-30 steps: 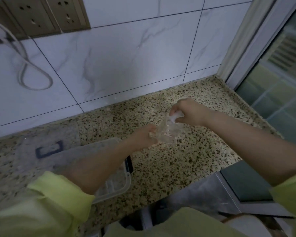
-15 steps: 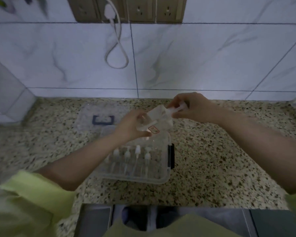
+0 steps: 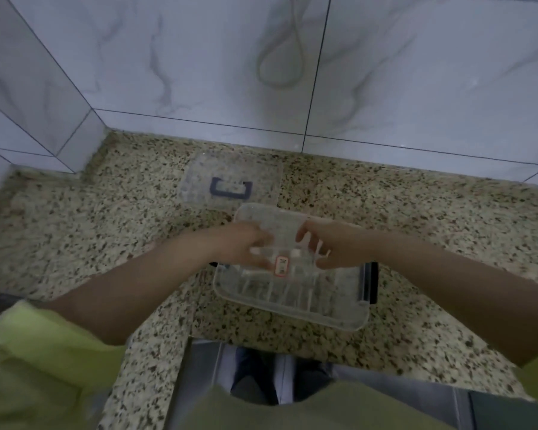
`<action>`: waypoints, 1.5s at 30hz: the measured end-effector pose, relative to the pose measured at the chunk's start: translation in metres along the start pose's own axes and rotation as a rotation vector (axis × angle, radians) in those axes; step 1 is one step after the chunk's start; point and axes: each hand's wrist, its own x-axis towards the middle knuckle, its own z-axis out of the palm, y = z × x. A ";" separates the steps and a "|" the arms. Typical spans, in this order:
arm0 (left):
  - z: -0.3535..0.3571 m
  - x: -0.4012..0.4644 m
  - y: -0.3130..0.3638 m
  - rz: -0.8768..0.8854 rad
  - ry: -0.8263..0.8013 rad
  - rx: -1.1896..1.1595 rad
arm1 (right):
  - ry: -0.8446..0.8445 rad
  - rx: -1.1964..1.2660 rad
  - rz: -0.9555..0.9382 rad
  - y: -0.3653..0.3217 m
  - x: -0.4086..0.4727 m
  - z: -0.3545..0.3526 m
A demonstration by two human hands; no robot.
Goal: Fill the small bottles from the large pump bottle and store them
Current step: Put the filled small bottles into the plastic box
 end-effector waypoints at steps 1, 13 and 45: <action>0.003 0.007 0.002 -0.004 -0.062 0.060 | -0.040 -0.005 0.012 0.003 0.007 0.007; 0.015 0.036 0.011 0.011 -0.308 0.227 | -0.232 0.145 0.098 0.004 0.025 0.039; 0.018 0.003 -0.109 -0.074 0.596 0.044 | 0.545 -0.330 0.032 -0.002 0.066 0.014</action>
